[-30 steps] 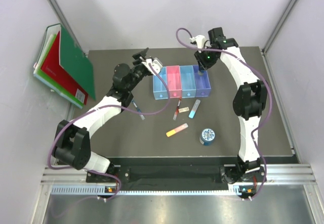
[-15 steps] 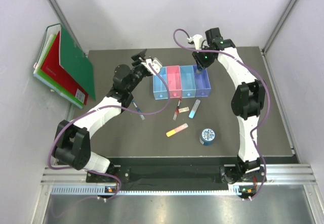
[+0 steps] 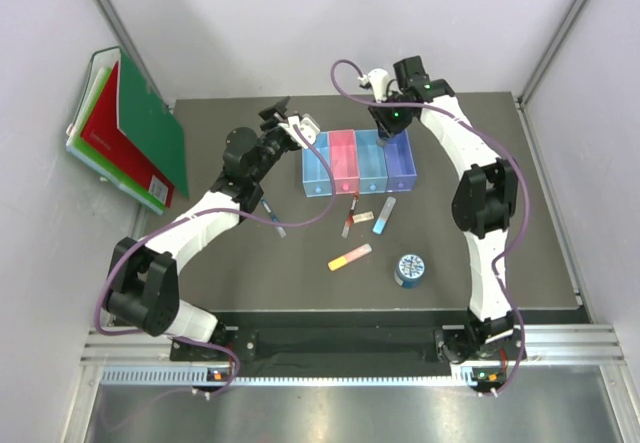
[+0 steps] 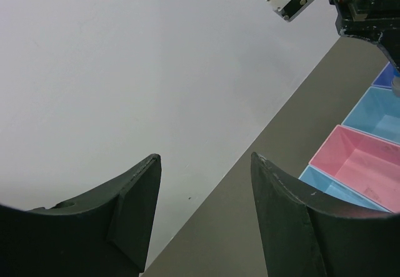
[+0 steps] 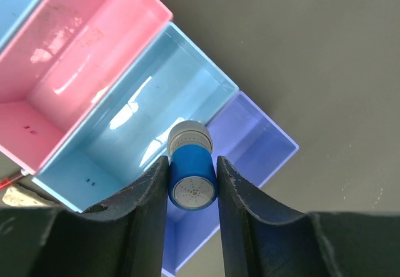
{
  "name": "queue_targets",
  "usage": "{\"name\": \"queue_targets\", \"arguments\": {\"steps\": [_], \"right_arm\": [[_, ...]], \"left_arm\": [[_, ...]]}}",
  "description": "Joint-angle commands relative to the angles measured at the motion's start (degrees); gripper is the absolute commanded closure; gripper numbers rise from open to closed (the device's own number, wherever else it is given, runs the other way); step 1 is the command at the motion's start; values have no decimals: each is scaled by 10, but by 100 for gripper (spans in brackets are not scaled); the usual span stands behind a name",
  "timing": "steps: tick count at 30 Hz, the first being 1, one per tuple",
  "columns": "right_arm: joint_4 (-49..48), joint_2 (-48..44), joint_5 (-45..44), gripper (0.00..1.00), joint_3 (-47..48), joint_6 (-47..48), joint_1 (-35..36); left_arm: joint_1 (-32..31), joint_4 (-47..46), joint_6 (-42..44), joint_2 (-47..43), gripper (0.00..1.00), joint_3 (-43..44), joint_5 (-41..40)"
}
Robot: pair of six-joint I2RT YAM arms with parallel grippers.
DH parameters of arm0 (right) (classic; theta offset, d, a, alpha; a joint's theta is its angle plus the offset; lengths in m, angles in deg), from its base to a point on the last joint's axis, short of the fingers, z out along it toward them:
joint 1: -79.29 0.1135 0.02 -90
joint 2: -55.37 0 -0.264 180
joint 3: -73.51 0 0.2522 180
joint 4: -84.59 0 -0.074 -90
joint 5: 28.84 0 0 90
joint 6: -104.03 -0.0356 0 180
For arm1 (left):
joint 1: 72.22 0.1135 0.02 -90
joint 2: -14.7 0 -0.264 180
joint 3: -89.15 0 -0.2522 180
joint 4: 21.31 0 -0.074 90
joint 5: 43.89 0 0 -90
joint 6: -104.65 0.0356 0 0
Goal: Sort the stationery into containers
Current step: Place the stationery in the storage box.
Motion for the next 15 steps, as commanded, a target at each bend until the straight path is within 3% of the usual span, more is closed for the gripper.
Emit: {"name": "queue_targets", "arguments": {"steps": [1, 15], "right_arm": [[-23, -3, 13, 100, 37, -4, 16], [-32, 8, 13, 100, 39, -13, 35]], "left_arm": [[2, -23, -10, -16, 36, -3, 1], [2, -25, -11, -17, 36, -2, 0]]}}
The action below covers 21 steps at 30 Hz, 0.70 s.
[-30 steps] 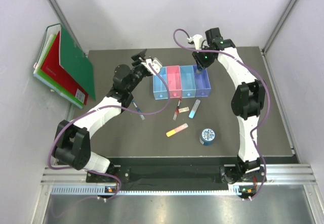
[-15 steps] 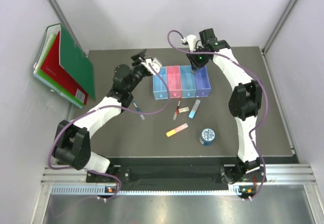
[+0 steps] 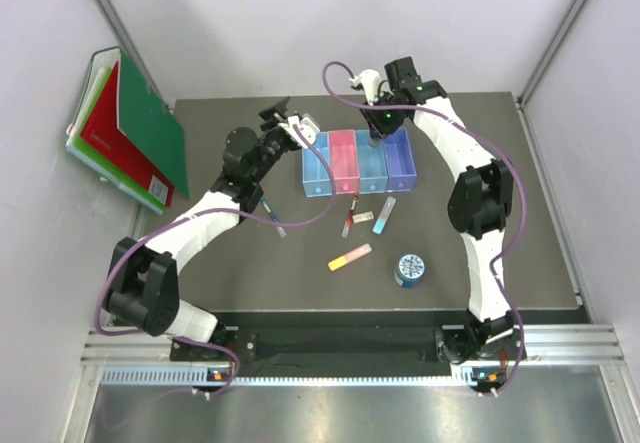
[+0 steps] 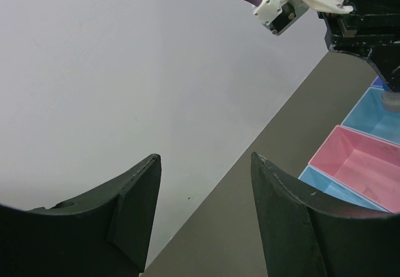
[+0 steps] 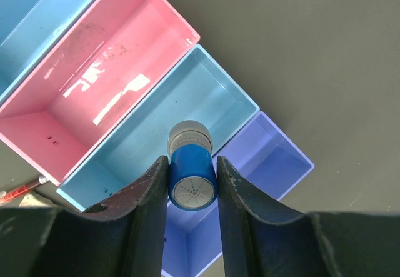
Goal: Sort the stationery into containers
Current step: Place the stationery in the storage box.
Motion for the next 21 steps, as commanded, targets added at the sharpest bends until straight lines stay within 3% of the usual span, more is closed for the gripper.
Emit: {"name": "queue_targets", "arguments": {"steps": [1, 21], "right_arm": [[-30, 6, 8, 100, 30, -10, 11], [-53, -13, -24, 100, -14, -20, -43]], "left_arm": [[2, -25, -9, -16, 36, -2, 0], [2, -29, -14, -8, 36, 1, 4]]}}
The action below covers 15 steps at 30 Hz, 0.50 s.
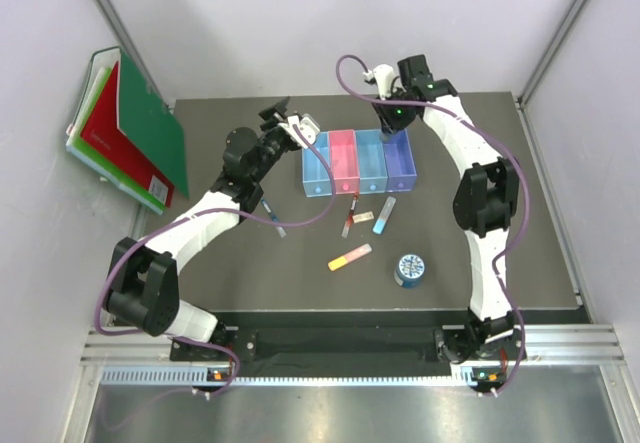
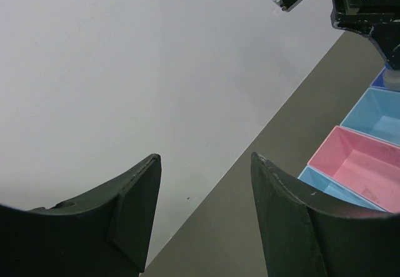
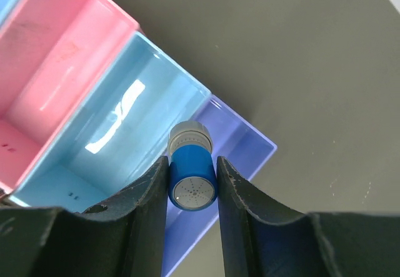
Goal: Sort the stationery into containers
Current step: Place the stationery in the storage box.
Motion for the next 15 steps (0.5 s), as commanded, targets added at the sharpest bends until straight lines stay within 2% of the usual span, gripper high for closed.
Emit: {"name": "queue_targets", "arguments": {"steps": [1, 15], "right_arm": [[-33, -12, -6, 100, -10, -5, -11], [-47, 0, -5, 100, -47, 10, -26]], "left_arm": [[2, -27, -11, -7, 36, 1, 3], [2, -29, -14, -3, 36, 1, 2]]}}
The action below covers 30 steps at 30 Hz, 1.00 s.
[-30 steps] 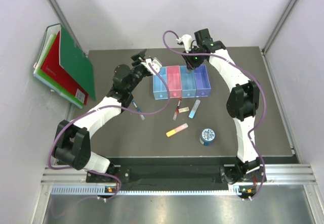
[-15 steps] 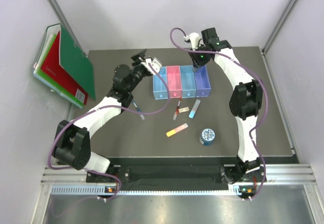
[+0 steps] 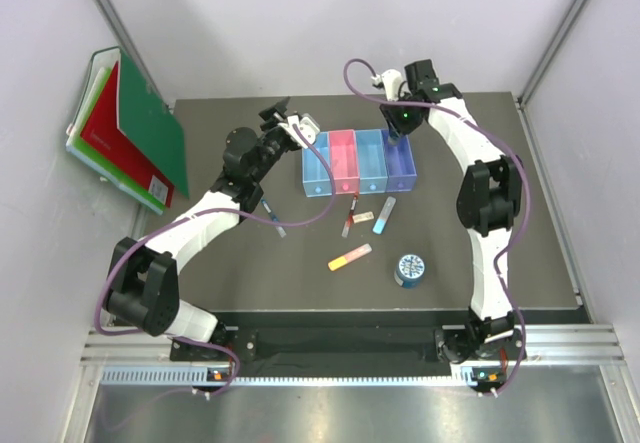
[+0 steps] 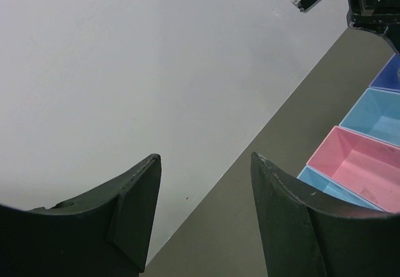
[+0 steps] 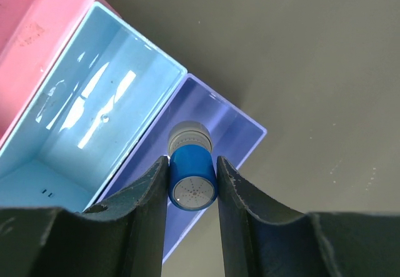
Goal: Sort the stationery into containers
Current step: Place the stationery in the storage box.
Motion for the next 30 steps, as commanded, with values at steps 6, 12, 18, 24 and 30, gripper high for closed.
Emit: {"name": "queue_targets", "arguments": {"steps": [6, 12, 18, 24, 30], "right_arm": [[-39, 15, 3, 100, -31, 17, -5], [-56, 29, 0, 100, -31, 13, -7], [-62, 44, -3, 100, -31, 14, -6], [-66, 50, -7, 100, -27, 13, -7], [-64, 56, -12, 89, -22, 14, -7]], "left_arm": [[2, -29, -12, -1, 36, 2, 2], [2, -29, -12, 2, 36, 4, 2], [2, -27, -10, 3, 36, 6, 0], [2, -27, -12, 6, 36, 8, 1], [2, -27, -14, 11, 35, 13, 1]]}}
